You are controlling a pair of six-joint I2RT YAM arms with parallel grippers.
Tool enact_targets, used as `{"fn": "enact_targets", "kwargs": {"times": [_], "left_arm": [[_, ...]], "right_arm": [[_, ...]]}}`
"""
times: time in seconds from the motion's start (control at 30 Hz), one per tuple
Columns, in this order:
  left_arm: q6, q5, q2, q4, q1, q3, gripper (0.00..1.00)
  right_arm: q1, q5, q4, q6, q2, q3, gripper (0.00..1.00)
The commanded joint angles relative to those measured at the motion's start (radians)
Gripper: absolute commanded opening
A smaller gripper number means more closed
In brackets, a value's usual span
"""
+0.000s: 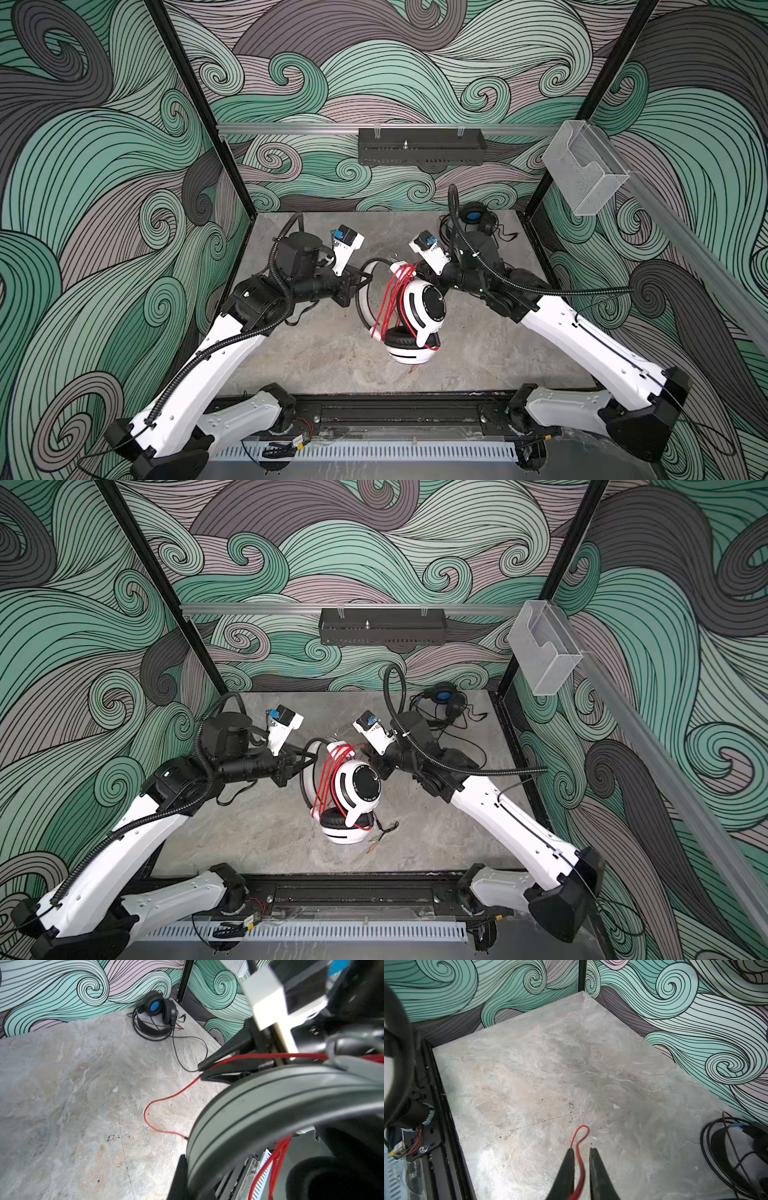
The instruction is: Wrap the headphones
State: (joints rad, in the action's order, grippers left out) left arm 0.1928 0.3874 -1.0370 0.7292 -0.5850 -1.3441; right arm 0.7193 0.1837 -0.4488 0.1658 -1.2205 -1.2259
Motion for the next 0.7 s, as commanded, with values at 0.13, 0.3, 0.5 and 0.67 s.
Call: {"fn": "enact_targets", "kwargs": {"times": [0.13,0.3,0.5,0.67], "left_arm": [[0.124,0.082,-0.007,-0.133,-0.004,-0.151,0.00],[0.183,0.045,-0.018,-0.172,-0.003,-0.194,0.00],[0.242,-0.032,-0.051,-0.164,-0.003,-0.272,0.00],[0.282,-0.077,-0.070,-0.174,-0.003,-0.312,0.00]], "right_arm": [[-0.041,0.149,0.238,-0.134,0.075,0.107,0.23],[-0.057,0.228,0.356,-0.243,0.093,0.171,0.29],[-0.058,0.306,0.418,-0.314,0.093,0.207,0.32],[-0.059,0.360,0.453,-0.359,0.096,0.245,0.33]]}}
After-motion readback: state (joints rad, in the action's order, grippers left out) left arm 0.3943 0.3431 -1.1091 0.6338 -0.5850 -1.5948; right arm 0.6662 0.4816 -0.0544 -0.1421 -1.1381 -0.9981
